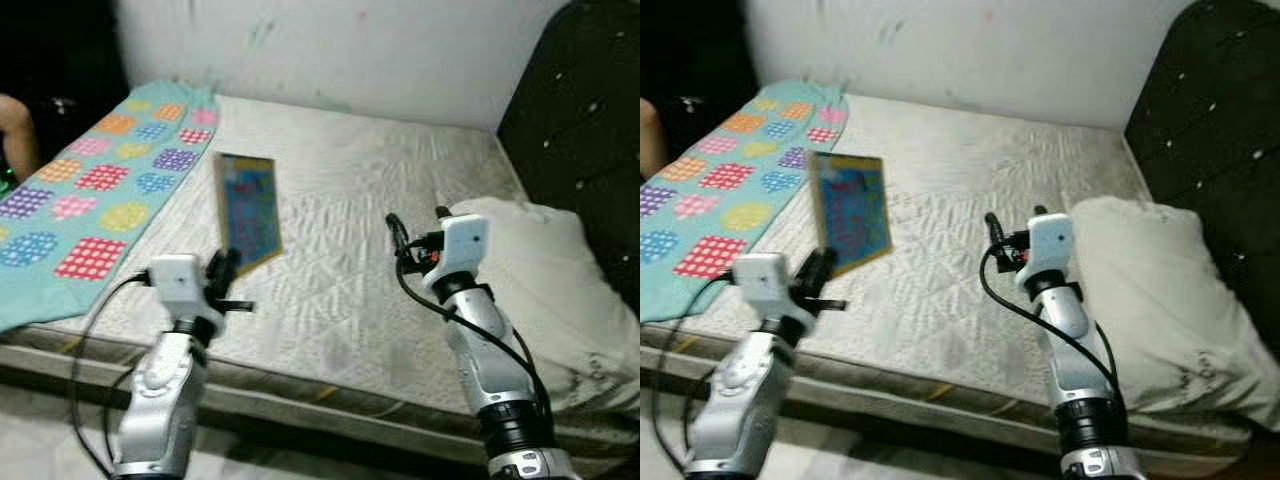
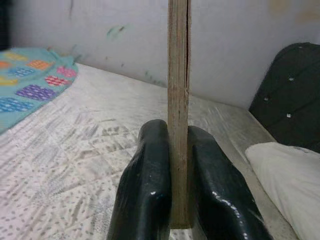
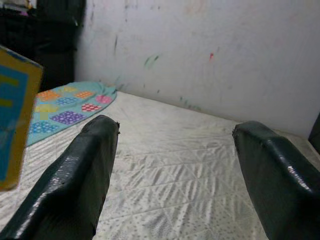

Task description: Clean up the room

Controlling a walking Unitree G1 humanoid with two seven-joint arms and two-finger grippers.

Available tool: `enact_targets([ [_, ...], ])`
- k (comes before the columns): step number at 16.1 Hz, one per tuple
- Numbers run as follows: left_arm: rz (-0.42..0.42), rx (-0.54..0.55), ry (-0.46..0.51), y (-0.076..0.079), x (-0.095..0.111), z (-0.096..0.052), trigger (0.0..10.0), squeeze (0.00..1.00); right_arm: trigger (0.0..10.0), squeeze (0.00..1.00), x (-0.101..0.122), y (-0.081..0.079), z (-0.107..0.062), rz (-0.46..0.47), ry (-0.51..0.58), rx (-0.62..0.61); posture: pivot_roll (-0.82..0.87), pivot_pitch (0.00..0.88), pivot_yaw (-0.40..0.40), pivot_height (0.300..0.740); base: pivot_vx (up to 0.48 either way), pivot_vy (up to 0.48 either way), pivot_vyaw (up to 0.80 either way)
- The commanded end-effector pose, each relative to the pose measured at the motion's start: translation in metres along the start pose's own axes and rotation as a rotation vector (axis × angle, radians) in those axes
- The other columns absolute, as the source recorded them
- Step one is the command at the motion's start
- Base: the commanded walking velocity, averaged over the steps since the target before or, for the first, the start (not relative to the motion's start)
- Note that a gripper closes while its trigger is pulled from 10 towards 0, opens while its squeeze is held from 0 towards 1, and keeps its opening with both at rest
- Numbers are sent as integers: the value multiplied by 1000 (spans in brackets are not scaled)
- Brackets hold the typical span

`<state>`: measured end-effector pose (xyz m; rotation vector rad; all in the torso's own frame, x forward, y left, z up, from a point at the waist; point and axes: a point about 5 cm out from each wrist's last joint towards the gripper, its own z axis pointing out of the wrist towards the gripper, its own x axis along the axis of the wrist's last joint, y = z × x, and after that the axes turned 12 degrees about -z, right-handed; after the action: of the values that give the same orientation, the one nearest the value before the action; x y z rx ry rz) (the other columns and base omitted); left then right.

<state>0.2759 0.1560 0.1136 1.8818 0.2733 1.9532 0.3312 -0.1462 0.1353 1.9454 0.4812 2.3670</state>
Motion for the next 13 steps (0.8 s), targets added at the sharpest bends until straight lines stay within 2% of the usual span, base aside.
enact_targets([
  [1, -4, -42, 35, 11, 6, 5, 10000, 0, 10000, 0, 0, 7, -1, -10, -3, -14, -86, 0, -48, 740, 0, -289, 0],
  [6, -7, -41, 37, 11, 6, 6, 10000, 0, 10000, 0, -1, 8, -1, -9, -4, -15, -87, 0, -50, 740, 0, -289, 0],
  [10, -18, -21, 47, 8, 5, 4, 10000, 0, 10000, 0, -3, 11, -5, 43, -6, -4, -78, 0, -60, 740, 0, 0, 0],
  [13, -11, 38, 80, -3, 10, -2, 10000, 0, 10000, 0, -7, 8, -7, 54, -21, 49, -53, 0, -96, 740, 0, 0, 0],
])
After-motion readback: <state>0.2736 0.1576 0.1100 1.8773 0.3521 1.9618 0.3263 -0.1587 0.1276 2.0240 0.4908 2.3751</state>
